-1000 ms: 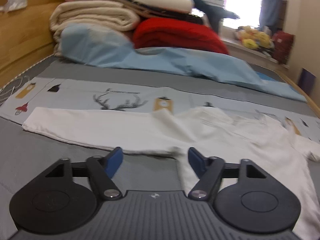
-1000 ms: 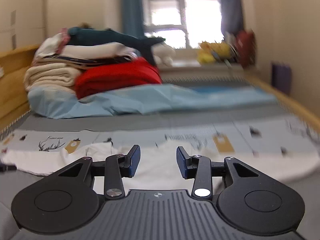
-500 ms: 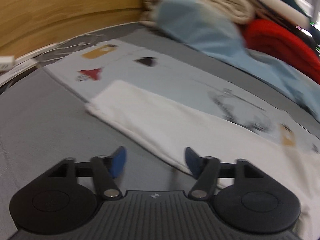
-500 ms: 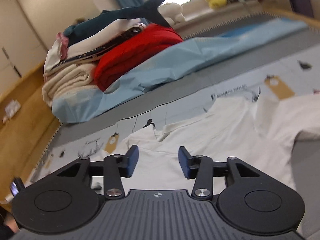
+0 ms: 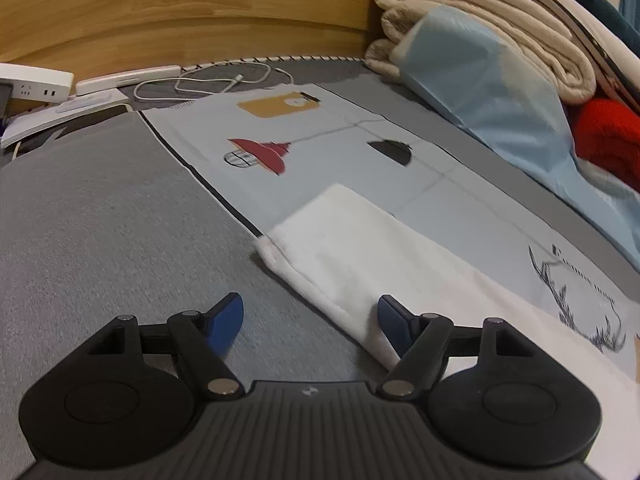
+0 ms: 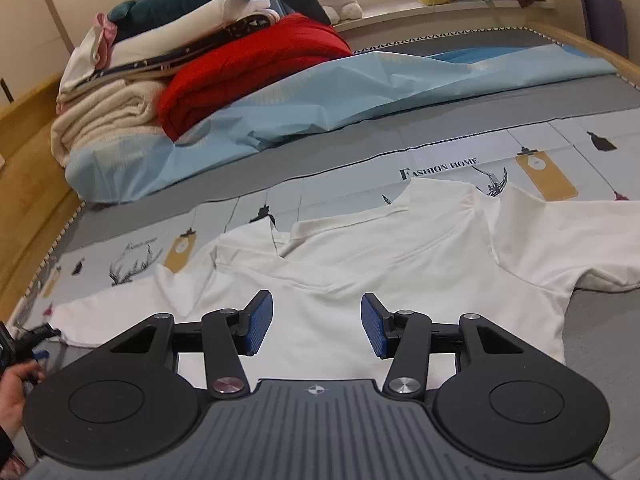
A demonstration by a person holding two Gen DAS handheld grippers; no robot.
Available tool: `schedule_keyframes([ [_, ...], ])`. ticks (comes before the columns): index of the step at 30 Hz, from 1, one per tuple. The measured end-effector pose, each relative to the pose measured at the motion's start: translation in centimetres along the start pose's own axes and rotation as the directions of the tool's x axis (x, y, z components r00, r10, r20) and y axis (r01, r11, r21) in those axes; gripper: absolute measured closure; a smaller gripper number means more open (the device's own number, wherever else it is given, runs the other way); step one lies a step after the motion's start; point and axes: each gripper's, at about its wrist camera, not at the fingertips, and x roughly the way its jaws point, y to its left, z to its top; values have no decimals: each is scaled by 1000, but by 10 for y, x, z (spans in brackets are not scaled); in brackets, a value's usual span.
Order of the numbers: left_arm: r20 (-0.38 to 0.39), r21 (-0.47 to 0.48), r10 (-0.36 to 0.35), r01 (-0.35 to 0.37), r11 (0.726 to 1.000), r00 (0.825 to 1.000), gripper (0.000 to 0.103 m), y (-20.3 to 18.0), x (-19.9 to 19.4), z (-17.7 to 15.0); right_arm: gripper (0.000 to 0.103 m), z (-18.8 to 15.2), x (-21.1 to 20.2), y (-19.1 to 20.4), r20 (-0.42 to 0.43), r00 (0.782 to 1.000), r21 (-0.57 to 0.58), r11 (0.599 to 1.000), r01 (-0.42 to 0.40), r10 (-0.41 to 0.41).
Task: Fold small clothes
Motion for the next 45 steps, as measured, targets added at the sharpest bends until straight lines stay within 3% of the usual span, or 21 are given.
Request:
schedule_keyframes([
  [3, 10, -35, 2, -2, 999, 1000, 34, 4, 3, 2, 52, -2, 0, 1, -8, 1000, -19, 1000, 11, -12],
  [6, 19, -49, -14, 15, 999, 1000, 70, 8, 5, 5, 52, -4, -1, 1, -13, 1000, -29, 1000, 10, -11],
  [7, 15, -47, -38, 38, 998, 999, 94, 9, 5, 6, 52, -4, -2, 2, -13, 1000, -38, 999, 10, -11],
  [8, 11, -48, -66, 66, 997, 998, 100, 10, 4, 7, 52, -5, -3, 3, -12, 1000, -49, 999, 10, -11],
  [12, 59, -31, -81, 83, 996, 995, 101, 0, -17, 13, 62, -7, -6, 13, 19, 999, -133, 991, 34, -32],
  [15, 97, -7, -132, 134, 991, 986, 101, -20, -46, 24, 62, -7, -4, 20, 39, 998, -148, 988, 45, -40],
  [18, 130, 37, -221, 218, 975, 967, 101, -57, -90, 28, 62, -5, 2, 25, 44, 998, -137, 989, 54, -48],
  [21, 132, 127, -351, 335, 934, 927, 102, -117, -143, 13, 62, -2, 7, 26, 54, 997, -118, 991, 55, -49],
  [23, 114, 219, -445, 415, 883, 888, 102, -165, -183, -9, 62, 1, 8, 24, 53, 998, -97, 994, 42, -37],
  [27, 26, 343, -619, 574, 743, 785, 102, -261, -258, -70, 62, 8, 2, 5, 32, 998, -15, 998, 55, -55],
  [29, -55, 387, -682, 646, 659, 729, 102, -305, -287, -111, 62, 11, -3, -7, 30, 998, 36, 998, 55, -56],
  [32, -252, 395, -696, 728, 561, 673, 99, -360, -306, -171, 62, 14, -6, -27, 18, 996, 77, 993, 89, -91],
  [34, -374, 398, -661, 756, 519, 651, 97, -382, -312, -194, 62, 15, -6, -40, -7, 996, 116, 989, 94, -93],
  [35, -395, 404, -655, 762, 505, 644, 94, -387, -317, -198, 62, 15, -6, -46, -16, 996, 140, 986, 86, -85],
  [36, -389, 416, -653, 756, 505, 650, 92, -389, -323, -197, 63, 15, -5, -50, -21, 997, 152, 985, 81, -79],
  [38, -341, 424, -644, 723, 545, 685, 84, -387, -325, -179, 70, 13, -3, -53, -32, 997, 152, 985, 78, -74],
  [40, -293, 394, -625, 687, 611, 724, 81, -376, -317, -158, 80, 10, 2, -55, -47, 998, 155, 986, 59, -53],
  [41, -261, 379, -597, 650, 659, 758, 79, -369, -309, -146, 83, 8, 5, -55, -56, 998, 162, 985, 51, -42],
  [43, -197, 363, -539, 571, 736, 819, 79, -350, -290, -133, 83, 3, 18, -53, -91, 996, 172, 985, 35, -20],
  [45, -189, 338, -469, 505, 794, 863, 79, -332, -270, -126, 83, -4, 34, -49, -136, 991, 172, 985, 26, -3],
])
